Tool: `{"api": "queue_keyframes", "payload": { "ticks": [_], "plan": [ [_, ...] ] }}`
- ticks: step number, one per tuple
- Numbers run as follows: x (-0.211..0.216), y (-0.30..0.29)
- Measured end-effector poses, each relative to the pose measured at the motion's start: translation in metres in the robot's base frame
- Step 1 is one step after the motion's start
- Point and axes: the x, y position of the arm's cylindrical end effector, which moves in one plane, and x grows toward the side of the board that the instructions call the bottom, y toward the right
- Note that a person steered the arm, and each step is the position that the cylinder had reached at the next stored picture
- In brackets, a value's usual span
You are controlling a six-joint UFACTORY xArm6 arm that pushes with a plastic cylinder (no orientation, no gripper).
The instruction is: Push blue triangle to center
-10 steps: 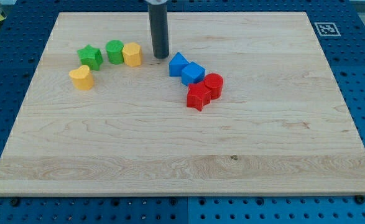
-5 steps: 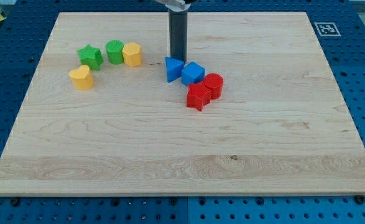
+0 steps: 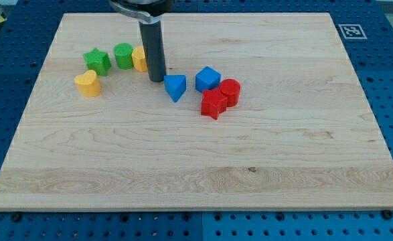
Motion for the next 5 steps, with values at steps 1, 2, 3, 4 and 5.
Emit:
{"api": "queue_keyframes", "payload": {
  "ticks": [1, 2, 3, 4, 5],
  "plan": [
    [0.002, 0.000],
    [0.009, 0.000],
    [0.012, 0.003],
    [0.012, 0.014],
    [0.018, 0.026]
  ]
}}
